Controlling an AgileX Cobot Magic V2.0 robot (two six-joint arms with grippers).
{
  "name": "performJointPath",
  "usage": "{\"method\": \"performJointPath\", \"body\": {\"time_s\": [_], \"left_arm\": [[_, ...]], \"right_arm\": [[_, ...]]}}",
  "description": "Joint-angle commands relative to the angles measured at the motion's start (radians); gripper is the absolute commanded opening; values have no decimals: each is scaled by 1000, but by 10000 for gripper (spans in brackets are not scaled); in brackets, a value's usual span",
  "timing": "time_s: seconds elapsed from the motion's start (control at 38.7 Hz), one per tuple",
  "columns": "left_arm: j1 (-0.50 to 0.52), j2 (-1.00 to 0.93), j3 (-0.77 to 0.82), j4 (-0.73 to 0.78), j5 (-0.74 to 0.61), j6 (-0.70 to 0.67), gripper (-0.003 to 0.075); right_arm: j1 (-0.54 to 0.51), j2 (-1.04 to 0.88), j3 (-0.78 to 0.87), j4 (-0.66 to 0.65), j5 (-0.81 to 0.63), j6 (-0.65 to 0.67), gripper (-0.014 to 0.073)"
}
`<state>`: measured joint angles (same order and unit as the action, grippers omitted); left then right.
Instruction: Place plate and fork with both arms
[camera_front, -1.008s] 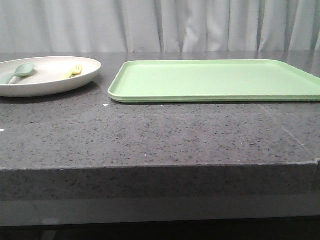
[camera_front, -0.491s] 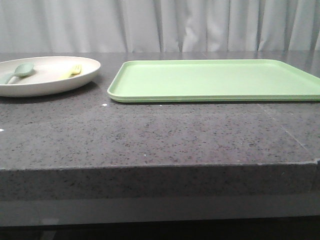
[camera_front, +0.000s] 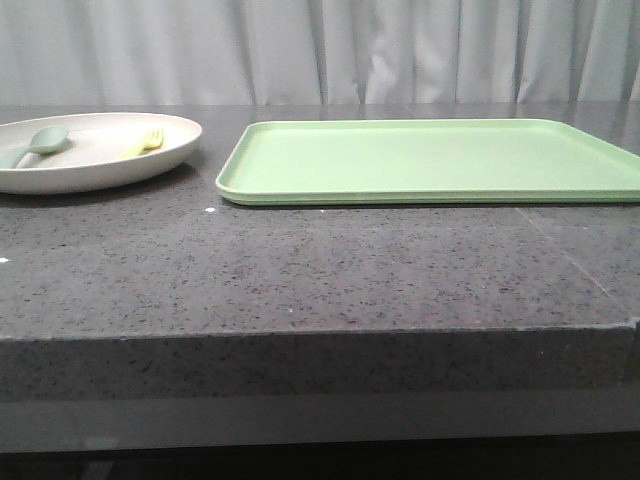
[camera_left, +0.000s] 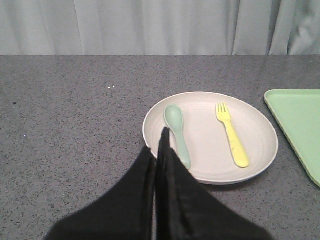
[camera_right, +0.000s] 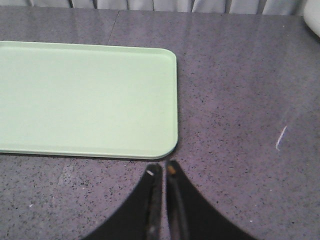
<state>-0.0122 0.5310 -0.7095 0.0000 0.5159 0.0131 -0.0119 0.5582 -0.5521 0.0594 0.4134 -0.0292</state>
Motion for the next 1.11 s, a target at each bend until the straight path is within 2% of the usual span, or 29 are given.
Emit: {"method": "performJointPath", "body": {"time_s": [0.0,0.03,0.13,0.21,0.47,0.67,1.01,1.09], "left_arm": [[0,10,-27,15,-72,-6,219],[0,10,-27,19,-72,-6,295],[0,10,-27,25,-72,-6,577],[0,10,-27,14,-72,-6,659],[0,10,-27,0,-72,-6,661],[0,26,-34,-93,-74,-6,659],[0,356,-264,25,315,-4,652],[0,431,-306,26,342,10,652]], "right_arm": [[-4,8,-33,-9,-88,-5,301],[-4,8,-33,-9,-88,-5,399],[-4,8,-33,-9,-88,-5,602],[-4,8,-33,-9,-87,-5,650],[-4,8,-33,-9,-87,-5,645],[-4,8,-33,-9,-87,-5,645],[-4,8,-33,-9,-87,-5,645],[-4,8,-33,-9,-87,-5,645]]}}
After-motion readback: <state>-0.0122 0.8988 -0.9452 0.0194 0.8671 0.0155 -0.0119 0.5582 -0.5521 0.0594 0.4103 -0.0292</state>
